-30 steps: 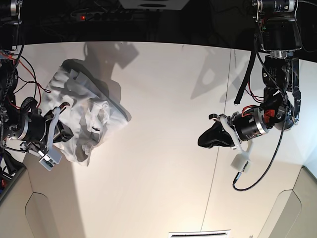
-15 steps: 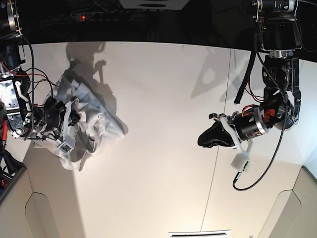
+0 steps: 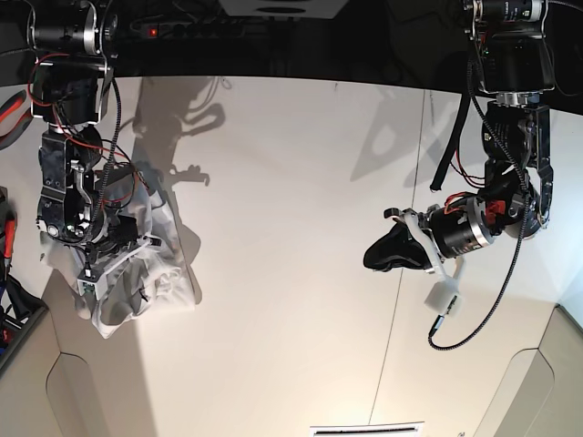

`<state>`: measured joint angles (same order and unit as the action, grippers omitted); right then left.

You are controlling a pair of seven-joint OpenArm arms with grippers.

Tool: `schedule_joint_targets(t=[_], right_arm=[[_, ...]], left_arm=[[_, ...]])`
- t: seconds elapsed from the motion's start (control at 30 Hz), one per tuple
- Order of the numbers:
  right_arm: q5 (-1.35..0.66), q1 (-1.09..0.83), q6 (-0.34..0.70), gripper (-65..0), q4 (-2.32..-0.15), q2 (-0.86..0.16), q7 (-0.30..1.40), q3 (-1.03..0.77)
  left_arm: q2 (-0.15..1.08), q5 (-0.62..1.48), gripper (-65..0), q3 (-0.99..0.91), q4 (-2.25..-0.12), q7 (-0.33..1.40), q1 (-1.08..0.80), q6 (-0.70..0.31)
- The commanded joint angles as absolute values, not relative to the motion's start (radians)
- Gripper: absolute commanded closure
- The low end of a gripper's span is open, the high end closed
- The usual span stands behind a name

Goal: Layout the t-shirt on the table in an organized manner, then fold the t-shirt properly
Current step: 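Lower the bundle onto the table and press it flat with the right gripper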

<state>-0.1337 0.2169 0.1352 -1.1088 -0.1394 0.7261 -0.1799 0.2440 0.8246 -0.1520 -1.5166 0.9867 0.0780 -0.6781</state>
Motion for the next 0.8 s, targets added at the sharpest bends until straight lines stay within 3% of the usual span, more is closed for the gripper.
schedule_joint_targets(t=[0.0,0.37,0.47,0.57,0.77], right_arm=[[-0.119,0.194,0.13,0.0,-1.129,-0.129,0.821,-0.187],[-0.12,0.155,0.143,0.0,-1.633,-0.113,0.942,-0.19],[-0.135,0.155,0.234,0.0,-1.736,-0.114,0.92,-0.19],[-0.217,0.16,0.389,0.0,-1.75,-0.127,0.837,-0.189],[-0.316,0.24,0.533,0.0,-1.536,-0.185,0.81,-0.193]], left_arm=[[0.249,0.849,0.0,-0.155,-1.533,0.968,0.097,-0.693],[0.249,0.849,0.0,-0.156,-1.533,0.968,0.097,-0.692],[0.249,0.849,0.0,-0.156,-1.533,0.968,0.097,-0.693],[0.249,0.85,0.0,-0.156,-1.533,0.968,0.097,-0.692],[0.249,0.857,0.0,-0.156,-1.533,0.968,0.097,-0.693]])
